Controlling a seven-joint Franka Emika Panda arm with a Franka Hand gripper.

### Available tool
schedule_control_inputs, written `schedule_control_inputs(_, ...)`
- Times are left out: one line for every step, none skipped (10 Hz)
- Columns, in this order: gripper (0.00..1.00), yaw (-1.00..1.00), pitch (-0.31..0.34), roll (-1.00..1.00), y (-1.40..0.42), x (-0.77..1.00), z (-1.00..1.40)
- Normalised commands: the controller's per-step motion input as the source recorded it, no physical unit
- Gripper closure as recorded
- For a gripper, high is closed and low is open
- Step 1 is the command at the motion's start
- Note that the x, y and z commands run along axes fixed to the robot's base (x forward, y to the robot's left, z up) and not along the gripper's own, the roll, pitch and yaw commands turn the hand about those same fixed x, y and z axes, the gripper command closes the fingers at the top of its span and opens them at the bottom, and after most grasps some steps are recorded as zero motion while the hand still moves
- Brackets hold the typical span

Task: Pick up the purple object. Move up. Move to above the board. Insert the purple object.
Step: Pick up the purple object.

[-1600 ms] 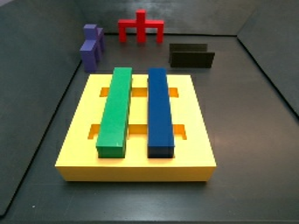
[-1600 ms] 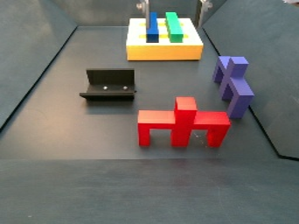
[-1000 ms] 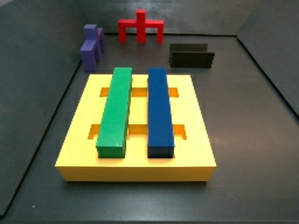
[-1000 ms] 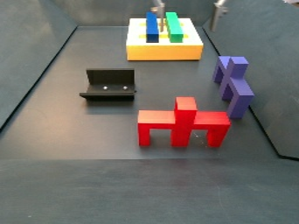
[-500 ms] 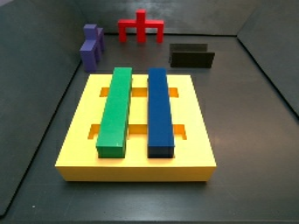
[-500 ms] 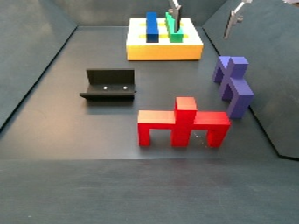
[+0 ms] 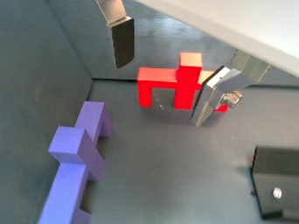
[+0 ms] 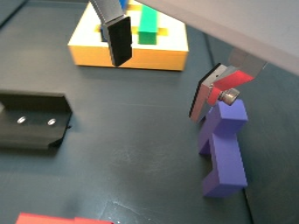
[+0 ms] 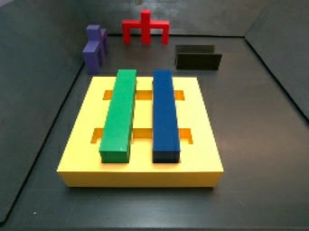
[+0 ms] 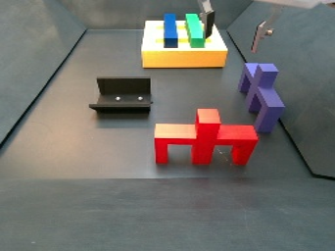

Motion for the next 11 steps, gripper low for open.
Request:
schedule_control_inputs(0.00,-0.87,-0.097,-0.06,-0.06,-0.14,-0.12)
schedule_control_inputs(0.00,-0.90,-0.089,-0.05,-0.04,-0.12,-0.12)
schedule_control_inputs(0.00,-0.89,-0.087,-0.05,-0.05,-0.13,-0.12)
schedule_control_inputs(0.00,-0.89,-0.087,-0.05,-0.05,-0.13,-0.12)
schedule_control_inputs(0.00,-0.89,-0.087,-0.05,-0.05,-0.13,-0.12)
schedule_control_inputs(0.00,-0.18,-0.017,0.00,-0.06,-0.13,-0.17)
schedule_control_inputs(0.00,-0.07,-0.027,0.00,0.00,-0.13,-0.13)
schedule_control_inputs(0.00,0.00,0.031,0.00,0.00,0.04,0.00)
schedule_control_inputs(0.00,0.00,0.000,0.00,0.00,0.09,0.00)
schedule_control_inputs(0.00,-0.36,0.023,-0.12,-0.13,0.00,-0.13)
schedule_control_inputs(0.00,-0.66,-0.026,0.00,-0.27,-0.31,-0.31)
